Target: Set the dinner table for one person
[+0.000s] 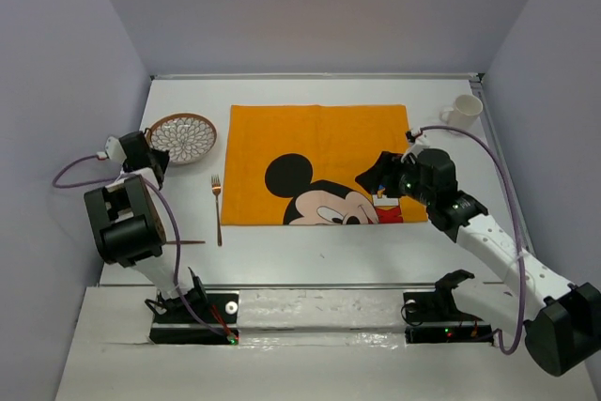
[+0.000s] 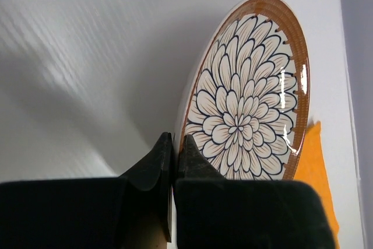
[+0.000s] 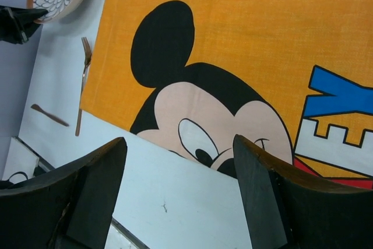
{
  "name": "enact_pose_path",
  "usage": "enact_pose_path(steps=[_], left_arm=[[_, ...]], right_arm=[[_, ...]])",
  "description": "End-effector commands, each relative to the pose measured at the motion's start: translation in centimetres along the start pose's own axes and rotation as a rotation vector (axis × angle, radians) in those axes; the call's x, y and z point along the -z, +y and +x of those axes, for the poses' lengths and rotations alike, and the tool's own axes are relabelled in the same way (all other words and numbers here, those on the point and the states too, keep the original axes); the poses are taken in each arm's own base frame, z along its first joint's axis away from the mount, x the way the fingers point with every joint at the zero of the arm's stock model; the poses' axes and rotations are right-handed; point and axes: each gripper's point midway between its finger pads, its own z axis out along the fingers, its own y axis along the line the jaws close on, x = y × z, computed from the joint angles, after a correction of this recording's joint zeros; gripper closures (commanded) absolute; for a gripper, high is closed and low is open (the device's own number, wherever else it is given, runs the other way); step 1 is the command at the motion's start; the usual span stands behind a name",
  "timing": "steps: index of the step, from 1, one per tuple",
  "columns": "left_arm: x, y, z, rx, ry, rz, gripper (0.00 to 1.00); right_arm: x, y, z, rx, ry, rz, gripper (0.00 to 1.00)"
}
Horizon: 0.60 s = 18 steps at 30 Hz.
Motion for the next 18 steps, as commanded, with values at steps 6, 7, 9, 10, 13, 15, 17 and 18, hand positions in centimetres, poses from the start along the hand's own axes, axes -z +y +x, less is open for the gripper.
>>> enact_pose_path(steps=[6,7,9,10,13,15,17,18], left_arm=[[20.3,-17.2,-10.0,-0.080,-0.385,0.586,1.00],[21.4,-17.8,-9.5,-0.095,-0.377,0.616,1.00],[23.0,-18.7,-5.9,-0.127,-0.264,0.683,1.00],[24.6,-19.2,-4.4,-0.112,-0.204,0.748,1.00],[26.7,-19.0,0.6,-0.117,-0.093,0.819,1.00],[27.4,-18.4,4.7,-0.118,0.005,0.849,1.00],[28.6,-18.3,6.4,-0.108,0.054,0.891,1.00],[28.4,-17.6,7.9,-0.112,0.091,0.891,1.00]], right_arm=[[-1.2,5.2,-0.9,0.020,0.051,-0.202,0.12],[-1.2,5.4,-1.1,0.020,0.050,-0.208,0.11],[-1.0,7.0,-2.5,0.040,0.016,-0.251,0.10],[-0.8,7.6,-3.0,0.048,0.014,-0.270,0.08],[0.2,9.6,-5.5,0.083,-0.022,-0.300,0.05],[1.1,11.2,-7.6,0.102,-0.062,-0.326,0.04],[1.2,11.7,-8.5,0.113,-0.074,-0.329,0.03],[1.2,11.8,-8.8,0.127,-0.080,-0.327,0.03]])
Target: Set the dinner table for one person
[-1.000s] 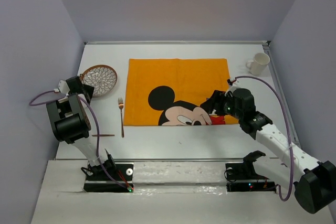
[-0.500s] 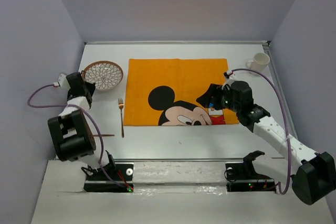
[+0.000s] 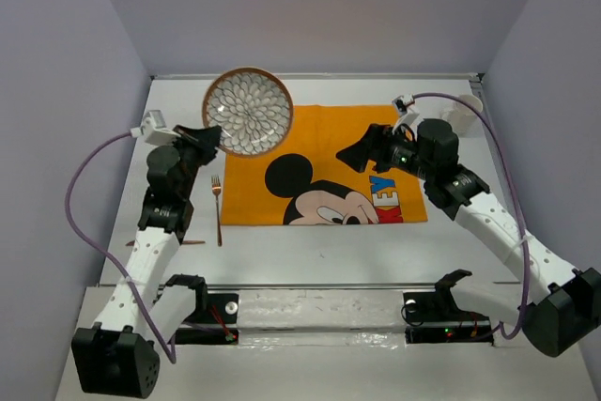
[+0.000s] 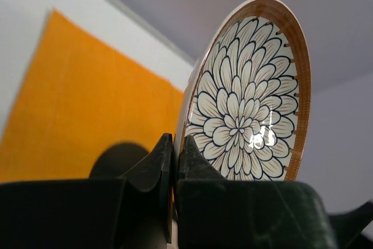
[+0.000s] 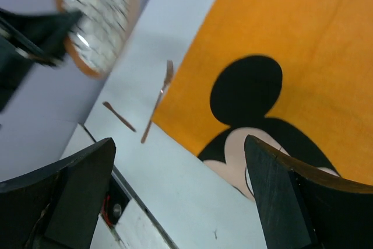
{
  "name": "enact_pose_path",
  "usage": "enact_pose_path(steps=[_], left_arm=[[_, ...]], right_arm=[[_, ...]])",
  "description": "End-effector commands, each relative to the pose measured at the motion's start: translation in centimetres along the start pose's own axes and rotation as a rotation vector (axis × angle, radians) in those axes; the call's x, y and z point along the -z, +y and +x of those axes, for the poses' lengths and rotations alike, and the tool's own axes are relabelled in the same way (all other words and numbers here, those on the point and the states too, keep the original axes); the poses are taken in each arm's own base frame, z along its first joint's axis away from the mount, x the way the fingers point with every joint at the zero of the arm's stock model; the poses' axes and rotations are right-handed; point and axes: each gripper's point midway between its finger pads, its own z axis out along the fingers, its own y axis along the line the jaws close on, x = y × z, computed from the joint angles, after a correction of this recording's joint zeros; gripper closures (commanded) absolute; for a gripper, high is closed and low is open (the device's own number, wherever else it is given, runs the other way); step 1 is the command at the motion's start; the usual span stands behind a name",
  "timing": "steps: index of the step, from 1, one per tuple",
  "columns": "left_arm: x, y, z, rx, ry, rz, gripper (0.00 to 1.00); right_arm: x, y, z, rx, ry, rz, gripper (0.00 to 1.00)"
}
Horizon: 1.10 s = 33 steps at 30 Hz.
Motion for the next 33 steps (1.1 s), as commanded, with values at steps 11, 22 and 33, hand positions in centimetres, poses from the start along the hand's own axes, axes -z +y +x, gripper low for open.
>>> enact_pose_path(steps=[11,22,33], left_arm=[[4.8,-6.4,12.3,0.141,0.292,0.300,1.00],[4.9,-6.5,15.8,0.107,0.364,0.322,1.00],[3.8,-5.5,11.8,-0.182,0.247,0.194,0.01]], right_arm=[[-2.8,-1.6,-0.6,0.039,0.021,0.049,0.05],[-4.3,-4.8,3.9,-0.023,0.123,0.094,0.47],[-6.5,-6.6,2.1,-0.093,0.087,0.166,1.00]])
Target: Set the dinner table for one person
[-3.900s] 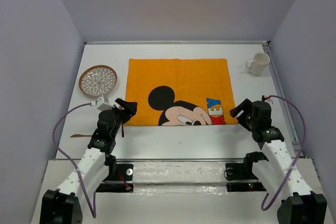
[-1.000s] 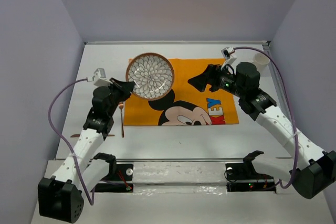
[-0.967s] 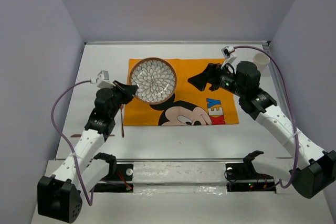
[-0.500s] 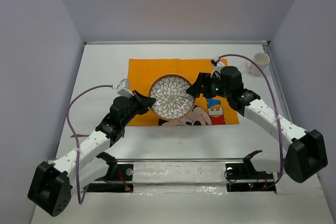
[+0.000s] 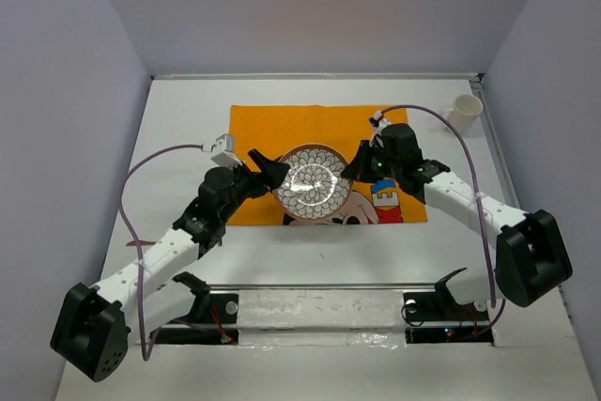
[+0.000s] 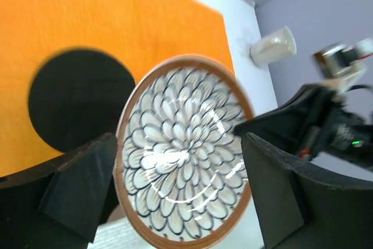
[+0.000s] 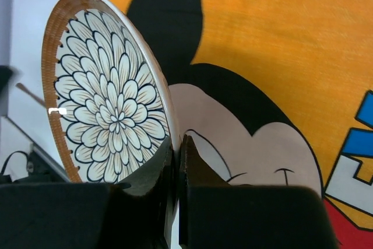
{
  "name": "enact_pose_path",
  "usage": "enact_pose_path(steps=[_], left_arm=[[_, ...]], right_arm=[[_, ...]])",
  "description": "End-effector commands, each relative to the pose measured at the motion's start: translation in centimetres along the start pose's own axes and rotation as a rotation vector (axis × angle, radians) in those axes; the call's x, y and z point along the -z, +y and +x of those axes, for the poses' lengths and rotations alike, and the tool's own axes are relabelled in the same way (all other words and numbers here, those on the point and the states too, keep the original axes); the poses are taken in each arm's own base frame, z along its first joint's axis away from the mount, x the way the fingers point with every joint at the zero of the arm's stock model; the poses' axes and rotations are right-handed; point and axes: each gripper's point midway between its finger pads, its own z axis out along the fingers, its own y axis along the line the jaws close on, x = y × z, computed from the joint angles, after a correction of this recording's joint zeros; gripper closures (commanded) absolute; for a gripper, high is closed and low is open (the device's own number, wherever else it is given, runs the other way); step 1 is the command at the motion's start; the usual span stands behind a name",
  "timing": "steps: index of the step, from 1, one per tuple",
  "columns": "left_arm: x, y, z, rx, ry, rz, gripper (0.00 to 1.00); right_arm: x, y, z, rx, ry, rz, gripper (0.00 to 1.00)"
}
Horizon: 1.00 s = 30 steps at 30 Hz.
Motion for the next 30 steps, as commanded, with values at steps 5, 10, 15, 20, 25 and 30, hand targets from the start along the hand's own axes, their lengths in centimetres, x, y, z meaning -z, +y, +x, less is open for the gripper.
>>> enact_pose_path(steps=[5,10,15,20,25,30], left_arm=[[6.4,-4.2,-11.7,-0.322,-0.326,-0.094,0.01],[9.2,-5.7,-12.4,-0.356,-0.344,-0.034,0.01],[9.7,-4.7,-11.9,-0.420,-0.318,-0.067,0.01],[9.4,-4.6,-11.6,-0.426,-0.308,-0.054,0.01],[9.5,-4.2,-11.6,-0.433,-0.309,-0.054,0.01],[9.6,-4.2,-11.6,-0.432,-0.308,-0.047,0.01]], right_arm=[[-1.3,1.3,-8.3,-0.098,-0.166,-0.103,1.00],[-2.4,0.2,-10.5,-0.162,-0.203,-0.134,1.00],[-4.4,-2.1,-11.0,-0.204,-0.195,-0.102,1.00],[-5.7,-3.4,-11.6,-0.222,-0.205,-0.074,1.00],[-7.0,-4.2,-11.3,-0.234,-0.193,-0.068,1.00],[-8.8,-6.0,-9.7,-0.248,-0.157,-0.038,1.00]])
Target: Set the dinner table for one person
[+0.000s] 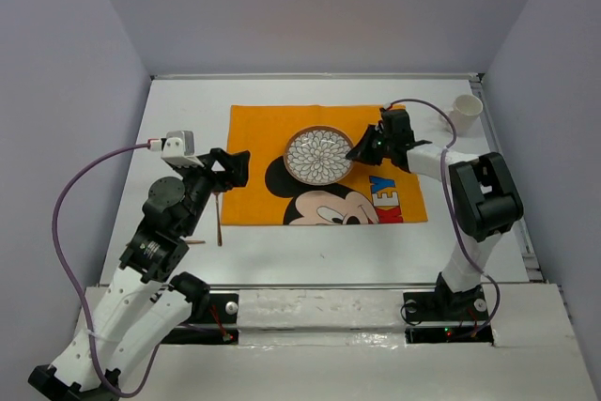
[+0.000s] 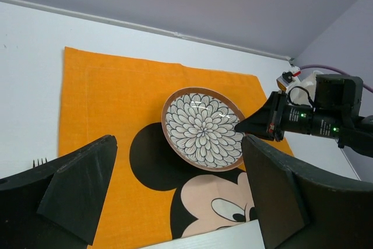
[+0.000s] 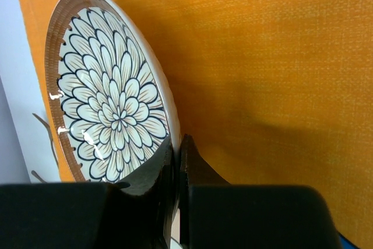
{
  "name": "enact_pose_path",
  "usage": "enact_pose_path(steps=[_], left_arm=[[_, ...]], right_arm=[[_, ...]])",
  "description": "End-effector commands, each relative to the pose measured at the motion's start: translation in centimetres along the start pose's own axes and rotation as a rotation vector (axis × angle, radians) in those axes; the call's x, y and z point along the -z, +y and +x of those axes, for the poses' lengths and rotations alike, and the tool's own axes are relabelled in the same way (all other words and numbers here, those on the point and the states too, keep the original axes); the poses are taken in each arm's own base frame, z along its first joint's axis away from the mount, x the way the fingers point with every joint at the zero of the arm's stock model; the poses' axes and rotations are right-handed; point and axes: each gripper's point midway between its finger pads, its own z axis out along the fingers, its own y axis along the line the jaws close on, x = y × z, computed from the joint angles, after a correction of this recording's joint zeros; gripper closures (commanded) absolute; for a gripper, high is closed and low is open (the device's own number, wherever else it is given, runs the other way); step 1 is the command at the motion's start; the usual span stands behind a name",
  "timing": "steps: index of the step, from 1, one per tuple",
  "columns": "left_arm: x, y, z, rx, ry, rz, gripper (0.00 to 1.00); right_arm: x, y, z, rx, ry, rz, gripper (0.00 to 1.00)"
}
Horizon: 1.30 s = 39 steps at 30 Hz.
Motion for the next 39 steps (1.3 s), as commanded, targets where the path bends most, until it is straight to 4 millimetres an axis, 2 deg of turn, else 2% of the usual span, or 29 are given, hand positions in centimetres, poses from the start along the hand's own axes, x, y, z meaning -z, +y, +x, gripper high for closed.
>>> enact_pose_path(steps=[1,2,3,4,6,7,11,14,17,22,24,25,28,30,31,32,33,34,35,37,38,39], left_arm=[[0.2,-0.1,-0.4,-0.020,-0.019,0.024,0.01],[0.3,-0.1,-0.4,-0.019,-0.021,0.025,0.01],[0.3,-0.2,-0.5,-0.018,-0.022,0.030,0.01],[0.5,-0.2,-0.6,-0.016,-0.026,0.033,0.01],[0.5,-0.2,-0.6,-0.013,-0.030,0.035,0.01],[0.6,-0.3,-0.7,-0.013,-0.033,0.037,0.01],[0.6,-0.6,-0.6,-0.010,-0.027,0.054,0.01],[0.5,-0.7,-0.8,-0.014,-0.030,0.059,0.01],[0.4,-1.0,-1.0,-0.021,-0.031,0.067,0.01],[0.1,-2.0,-1.3,-0.055,-0.004,0.110,0.01],[0.1,-1.9,-1.3,-0.069,0.002,0.104,0.01],[0.2,-1.8,-1.3,-0.076,0.002,0.100,0.01],[0.5,-1.2,-1.0,-0.085,-0.004,0.081,0.01],[0.7,-1.0,-1.3,-0.084,-0.026,0.077,0.01],[1.0,-0.9,-1.4,-0.088,-0.039,0.080,0.01],[1.1,-0.9,-1.4,-0.087,-0.043,0.082,0.01],[1.2,-0.9,-1.5,-0.093,-0.050,0.083,0.01],[1.3,-0.8,-1.4,-0.096,-0.051,0.083,0.01],[1.5,-0.9,-1.5,-0.098,-0.057,0.093,0.01],[1.6,-1.0,-1.5,-0.102,-0.057,0.103,0.01],[1.8,-1.2,-1.6,-0.101,-0.061,0.113,0.01],[1.9,-1.4,-1.6,-0.106,-0.061,0.126,0.01]], right_arm=[[0.2,5.5,-4.2,0.042,-0.107,-0.199,1.00],[-0.1,5.1,-3.9,0.040,-0.099,-0.192,0.99],[-0.3,4.6,-3.6,0.039,-0.098,-0.178,0.94],[-0.4,4.1,-3.4,0.041,-0.095,-0.164,0.80],[-0.5,2.8,-2.6,0.034,-0.088,-0.120,0.65],[-0.4,2.6,-2.6,0.037,-0.095,-0.111,0.48],[0.6,1.3,-2.5,0.052,-0.120,-0.043,0.20],[1.7,1.3,-2.7,0.079,-0.134,-0.024,0.10],[2.9,0.1,-2.5,0.119,-0.151,0.043,0.02],[6.4,-2.3,-2.9,0.208,-0.201,0.208,0.00],[8.2,-3.1,-3.9,0.227,-0.251,0.279,0.00],[8.3,-3.6,-3.9,0.234,-0.250,0.301,0.00],[11.2,-3.5,-6.4,0.240,-0.332,0.326,0.02],[12.7,-4.0,-8.3,0.233,-0.384,0.357,0.04],[14.2,-4.5,-10.3,0.228,-0.441,0.402,0.08],[14.6,-4.3,-11.0,0.236,-0.460,0.414,0.10],[15.5,-5.3,-12.3,0.222,-0.487,0.456,0.12],[16.9,-5.3,-14.7,0.215,-0.554,0.506,0.14],[16.9,-6.4,-15.7,0.211,-0.558,0.554,0.19],[18.4,-8.5,-18.3,0.173,-0.604,0.630,0.24],[19.3,-7.9,-20.5,0.163,-0.651,0.632,0.26],[19.5,-9.8,-21.5,0.143,-0.655,0.692,0.27]])
